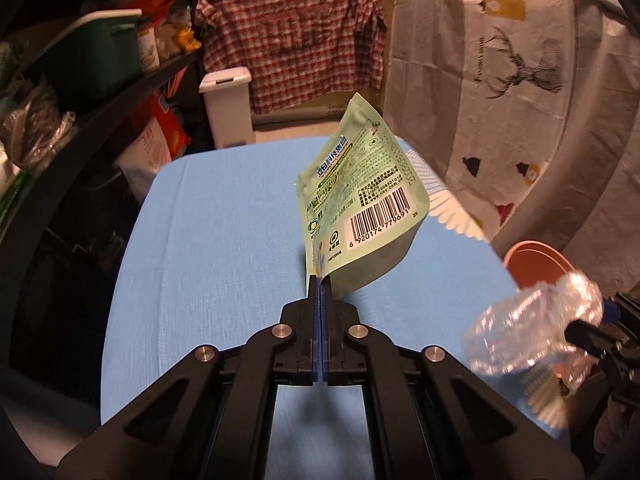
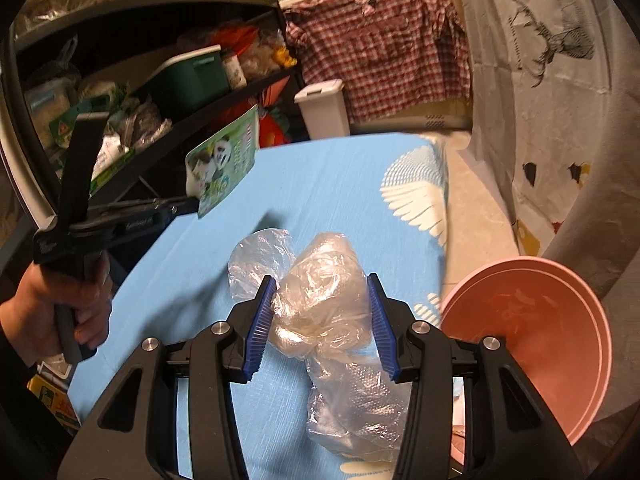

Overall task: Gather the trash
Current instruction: 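Carry the pouch with the left tool while the right tool carries the plastic bag over the bin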

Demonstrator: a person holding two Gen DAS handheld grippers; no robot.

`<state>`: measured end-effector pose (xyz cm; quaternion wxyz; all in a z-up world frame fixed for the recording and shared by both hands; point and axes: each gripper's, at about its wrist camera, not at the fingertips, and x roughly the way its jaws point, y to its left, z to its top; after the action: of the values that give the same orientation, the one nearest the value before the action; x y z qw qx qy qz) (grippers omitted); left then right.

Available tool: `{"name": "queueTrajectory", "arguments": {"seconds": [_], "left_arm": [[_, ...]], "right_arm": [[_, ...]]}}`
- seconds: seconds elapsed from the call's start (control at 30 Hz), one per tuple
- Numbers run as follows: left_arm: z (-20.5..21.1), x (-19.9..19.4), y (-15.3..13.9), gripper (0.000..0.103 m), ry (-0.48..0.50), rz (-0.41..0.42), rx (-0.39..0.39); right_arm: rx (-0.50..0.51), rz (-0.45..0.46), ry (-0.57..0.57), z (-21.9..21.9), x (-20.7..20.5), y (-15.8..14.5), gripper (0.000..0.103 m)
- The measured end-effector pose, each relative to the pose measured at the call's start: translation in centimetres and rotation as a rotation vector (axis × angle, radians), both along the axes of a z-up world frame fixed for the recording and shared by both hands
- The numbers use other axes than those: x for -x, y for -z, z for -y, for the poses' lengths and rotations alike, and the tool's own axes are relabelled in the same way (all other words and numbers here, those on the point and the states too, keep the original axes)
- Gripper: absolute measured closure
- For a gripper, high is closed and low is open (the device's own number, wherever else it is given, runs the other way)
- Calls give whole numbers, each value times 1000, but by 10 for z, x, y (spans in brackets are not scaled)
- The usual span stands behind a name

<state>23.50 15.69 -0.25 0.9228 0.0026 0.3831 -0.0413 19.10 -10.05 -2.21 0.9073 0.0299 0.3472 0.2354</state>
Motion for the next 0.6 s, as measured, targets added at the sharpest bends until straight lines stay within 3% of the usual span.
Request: {"name": "queueTrajectory", "arguments": {"seconds": [0.6], "left_arm": [[44,49,-41,103,46,72,79]], "right_arm": [[66,167,130,74,20,-77,57]]}}
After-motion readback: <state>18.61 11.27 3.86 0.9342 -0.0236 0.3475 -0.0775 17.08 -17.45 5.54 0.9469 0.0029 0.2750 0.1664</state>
